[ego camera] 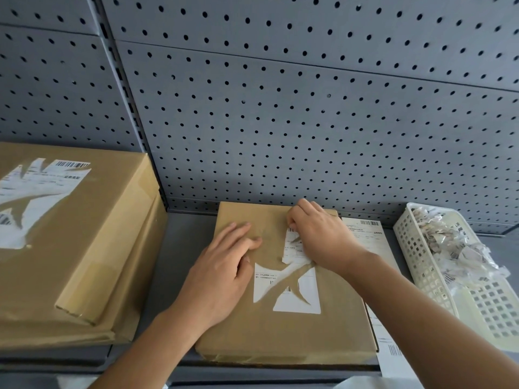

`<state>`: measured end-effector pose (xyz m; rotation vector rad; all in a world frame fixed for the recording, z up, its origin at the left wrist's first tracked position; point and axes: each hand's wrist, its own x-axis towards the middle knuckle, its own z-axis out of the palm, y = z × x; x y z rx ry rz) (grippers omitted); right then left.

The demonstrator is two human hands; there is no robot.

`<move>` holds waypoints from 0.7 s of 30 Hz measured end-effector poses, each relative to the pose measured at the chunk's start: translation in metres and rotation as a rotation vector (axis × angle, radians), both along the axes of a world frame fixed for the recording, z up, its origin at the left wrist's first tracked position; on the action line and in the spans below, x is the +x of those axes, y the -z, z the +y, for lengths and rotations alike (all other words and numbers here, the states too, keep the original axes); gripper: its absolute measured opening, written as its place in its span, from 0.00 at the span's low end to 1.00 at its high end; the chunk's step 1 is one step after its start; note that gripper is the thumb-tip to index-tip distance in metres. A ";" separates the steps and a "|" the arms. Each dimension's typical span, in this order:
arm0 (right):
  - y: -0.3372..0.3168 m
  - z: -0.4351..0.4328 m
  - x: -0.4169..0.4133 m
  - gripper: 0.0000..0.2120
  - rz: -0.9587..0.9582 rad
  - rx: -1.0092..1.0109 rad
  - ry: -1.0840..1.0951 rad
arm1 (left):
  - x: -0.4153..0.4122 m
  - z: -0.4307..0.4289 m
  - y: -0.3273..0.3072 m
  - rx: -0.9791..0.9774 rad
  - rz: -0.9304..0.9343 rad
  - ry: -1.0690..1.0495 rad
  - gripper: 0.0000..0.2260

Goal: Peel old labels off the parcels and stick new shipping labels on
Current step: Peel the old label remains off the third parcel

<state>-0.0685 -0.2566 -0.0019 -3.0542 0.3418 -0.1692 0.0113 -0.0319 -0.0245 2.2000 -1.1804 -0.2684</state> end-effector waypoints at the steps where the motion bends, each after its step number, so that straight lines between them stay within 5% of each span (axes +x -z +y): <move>1: -0.003 0.001 0.000 0.20 0.023 0.021 0.010 | 0.000 0.000 0.000 0.000 0.001 -0.001 0.17; 4: -0.003 0.000 -0.003 0.19 0.022 0.072 0.014 | 0.000 -0.001 -0.001 -0.002 -0.001 -0.004 0.17; 9: 0.008 -0.002 -0.014 0.07 -0.262 0.263 0.087 | 0.000 -0.001 0.000 -0.005 0.001 -0.015 0.17; 14: 0.011 0.003 -0.025 0.10 -0.435 0.426 0.271 | -0.001 0.000 -0.002 0.009 0.009 -0.012 0.17; 21: 0.021 0.013 -0.023 0.11 -0.477 0.397 0.392 | -0.001 0.000 -0.003 0.010 0.007 -0.013 0.17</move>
